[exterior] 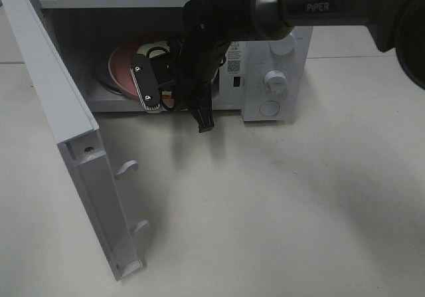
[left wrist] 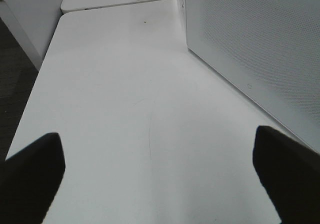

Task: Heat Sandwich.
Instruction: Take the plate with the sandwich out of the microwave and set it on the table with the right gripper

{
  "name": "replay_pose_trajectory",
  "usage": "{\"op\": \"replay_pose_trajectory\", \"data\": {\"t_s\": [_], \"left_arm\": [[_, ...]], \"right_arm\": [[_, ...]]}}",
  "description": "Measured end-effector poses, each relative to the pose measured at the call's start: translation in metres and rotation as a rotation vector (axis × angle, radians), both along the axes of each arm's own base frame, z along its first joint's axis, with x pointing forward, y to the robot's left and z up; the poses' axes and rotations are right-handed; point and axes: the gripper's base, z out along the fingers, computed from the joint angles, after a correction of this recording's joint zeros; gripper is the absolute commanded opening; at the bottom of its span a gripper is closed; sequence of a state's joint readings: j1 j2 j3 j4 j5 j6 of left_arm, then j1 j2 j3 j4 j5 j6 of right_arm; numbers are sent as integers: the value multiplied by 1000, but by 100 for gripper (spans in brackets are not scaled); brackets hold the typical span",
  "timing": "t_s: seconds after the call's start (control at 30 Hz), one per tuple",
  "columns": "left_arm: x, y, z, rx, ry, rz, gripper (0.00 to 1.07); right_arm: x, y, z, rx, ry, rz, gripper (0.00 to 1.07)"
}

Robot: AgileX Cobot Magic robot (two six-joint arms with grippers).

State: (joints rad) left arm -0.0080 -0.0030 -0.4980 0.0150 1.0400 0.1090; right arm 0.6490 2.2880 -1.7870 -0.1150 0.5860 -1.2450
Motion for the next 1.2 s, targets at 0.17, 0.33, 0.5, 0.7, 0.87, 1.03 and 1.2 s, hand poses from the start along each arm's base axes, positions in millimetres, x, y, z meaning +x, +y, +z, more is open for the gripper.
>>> {"op": "replay_pose_trajectory", "data": {"t_s": [0.17, 0.33, 0.5, 0.7, 0.87, 1.03, 1.2], "left_arm": [[0, 0, 0, 0, 0, 0, 98], [0, 0, 0, 0, 0, 0, 98], [0, 0, 0, 0, 0, 0, 98], [0, 0, 0, 0, 0, 0, 98], [0, 0, 0, 0, 0, 0, 98], [0, 0, 0, 0, 0, 0, 98], [0, 0, 0, 0, 0, 0, 98]], "right_arm": [[-7, -5, 7, 5, -6, 11, 0], [-15, -6, 17, 17, -21, 25, 0], [-23, -9, 26, 20, -33, 42, 0], [-36, -11, 33, 17, -35, 63, 0], [-49, -17, 38, 6, -32, 87, 0], [-58, -23, 43, 7, -39, 97, 0], [-70, -28, 47, 6, -40, 112, 0]]}}
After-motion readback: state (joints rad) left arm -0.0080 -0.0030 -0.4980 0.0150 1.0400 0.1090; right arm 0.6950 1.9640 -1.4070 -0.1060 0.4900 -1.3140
